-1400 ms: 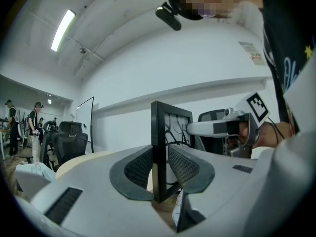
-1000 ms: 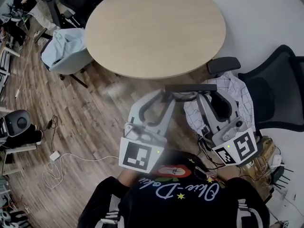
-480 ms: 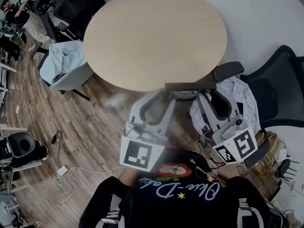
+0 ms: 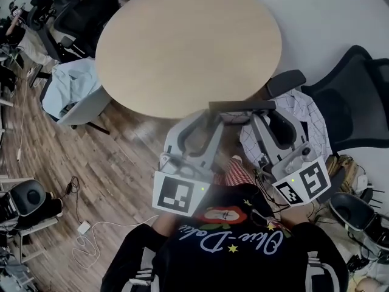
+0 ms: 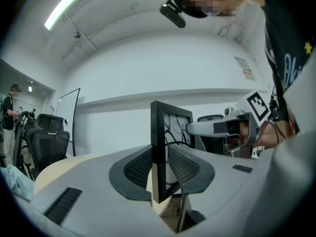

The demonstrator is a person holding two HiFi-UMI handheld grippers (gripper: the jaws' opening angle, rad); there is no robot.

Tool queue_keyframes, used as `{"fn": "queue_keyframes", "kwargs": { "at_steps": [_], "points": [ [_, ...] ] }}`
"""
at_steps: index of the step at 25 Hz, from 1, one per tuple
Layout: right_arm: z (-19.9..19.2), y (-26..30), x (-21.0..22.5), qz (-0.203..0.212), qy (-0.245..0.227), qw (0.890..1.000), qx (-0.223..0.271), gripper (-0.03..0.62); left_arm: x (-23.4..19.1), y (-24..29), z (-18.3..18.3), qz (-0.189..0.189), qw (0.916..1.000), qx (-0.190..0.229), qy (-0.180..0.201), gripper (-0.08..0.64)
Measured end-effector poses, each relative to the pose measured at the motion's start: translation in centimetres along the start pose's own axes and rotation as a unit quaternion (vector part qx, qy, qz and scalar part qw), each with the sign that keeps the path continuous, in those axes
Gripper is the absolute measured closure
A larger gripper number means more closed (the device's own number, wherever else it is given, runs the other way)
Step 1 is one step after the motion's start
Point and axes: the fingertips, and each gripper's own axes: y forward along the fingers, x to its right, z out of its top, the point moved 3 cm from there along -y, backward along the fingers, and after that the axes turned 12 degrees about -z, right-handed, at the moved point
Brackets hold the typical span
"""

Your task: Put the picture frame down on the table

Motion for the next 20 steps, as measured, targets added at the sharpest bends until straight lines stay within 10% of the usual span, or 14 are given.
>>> {"fn": "queue_keyframes", "kwargs": {
  "at_steps": [20],
  "points": [
    [-1.0, 4.5, 6.7, 0.002, 0.023, 1.000, -0.008, 0.517, -3.0, 7.2, -0.5, 0.010, 0.9997, -0.021, -0.008, 0.463]
  ]
}}
